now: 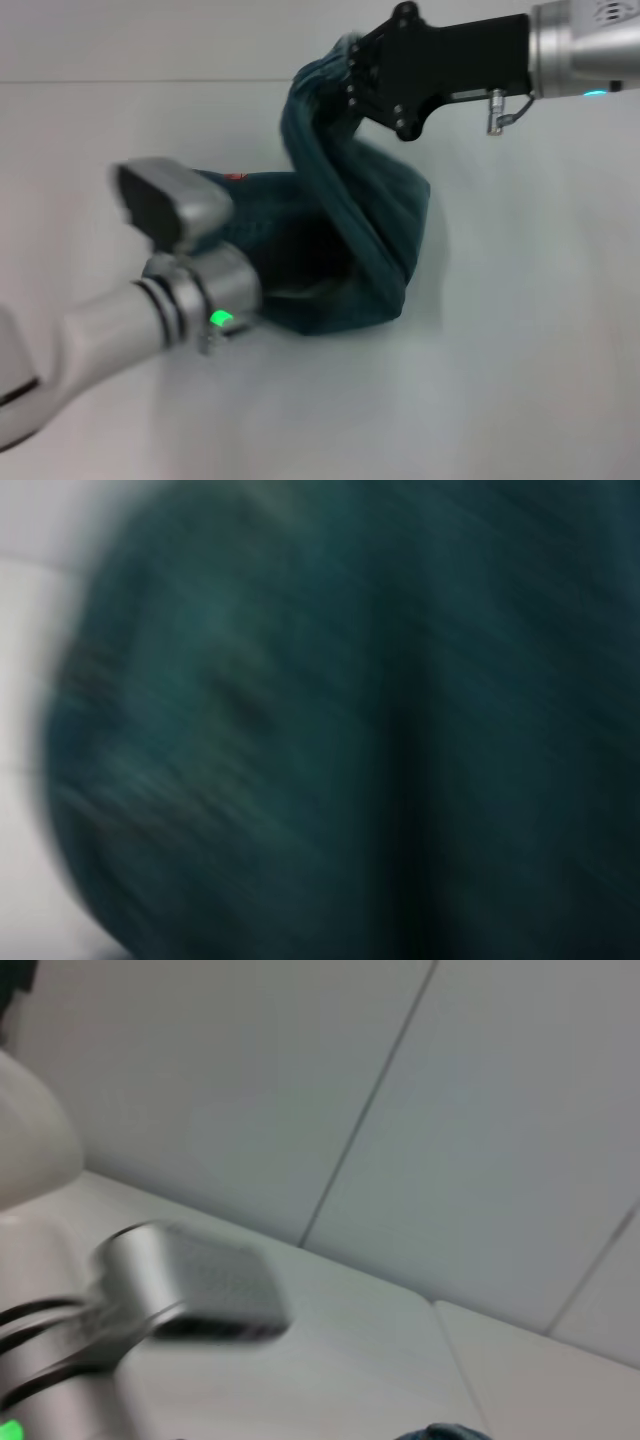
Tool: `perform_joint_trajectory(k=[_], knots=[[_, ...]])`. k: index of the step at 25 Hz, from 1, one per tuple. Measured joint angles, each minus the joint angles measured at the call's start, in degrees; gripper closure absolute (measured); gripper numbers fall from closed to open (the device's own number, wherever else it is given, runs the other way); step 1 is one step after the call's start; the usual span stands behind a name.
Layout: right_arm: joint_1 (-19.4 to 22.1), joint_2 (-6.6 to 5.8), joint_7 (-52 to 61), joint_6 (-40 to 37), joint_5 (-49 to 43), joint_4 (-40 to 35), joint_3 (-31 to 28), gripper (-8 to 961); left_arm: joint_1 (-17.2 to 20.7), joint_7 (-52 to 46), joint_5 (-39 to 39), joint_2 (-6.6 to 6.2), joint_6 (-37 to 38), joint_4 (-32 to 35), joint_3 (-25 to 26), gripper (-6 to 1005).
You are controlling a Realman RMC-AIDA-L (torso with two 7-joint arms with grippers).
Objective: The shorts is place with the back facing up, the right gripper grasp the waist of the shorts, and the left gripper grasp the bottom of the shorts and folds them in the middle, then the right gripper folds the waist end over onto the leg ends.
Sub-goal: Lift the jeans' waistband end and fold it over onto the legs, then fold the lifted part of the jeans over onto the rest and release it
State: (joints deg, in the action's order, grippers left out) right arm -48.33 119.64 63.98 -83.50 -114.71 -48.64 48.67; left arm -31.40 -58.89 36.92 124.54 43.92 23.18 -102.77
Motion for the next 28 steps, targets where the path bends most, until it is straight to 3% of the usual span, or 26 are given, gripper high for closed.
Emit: perform_joint_trajectory(k=[8,14,21,28], knots=[[-1.5,0.0,0.0,2.1,0.4,2.8,3.3,902,10.0,8.8,9.6,-2.15,6.4,3.9,30.6,995],[-3.3,0.04,-0.4,5.6,0.7,5.8,6.9,902,18.0,7.5,18.9,-1.12,12.7,12.9,48.8,995],[-9.3,0.63,-7.7,13.9,4.5,15.0,12.9,902,23.2,2.8,24.9,-0.28,21.1,15.7,56.9,995],[-14.8,1.47,-7.6,24.7,9.7,22.2,30.4,902,25.3,1.6,26.8,0.02,23.4,15.0,58.8,996]])
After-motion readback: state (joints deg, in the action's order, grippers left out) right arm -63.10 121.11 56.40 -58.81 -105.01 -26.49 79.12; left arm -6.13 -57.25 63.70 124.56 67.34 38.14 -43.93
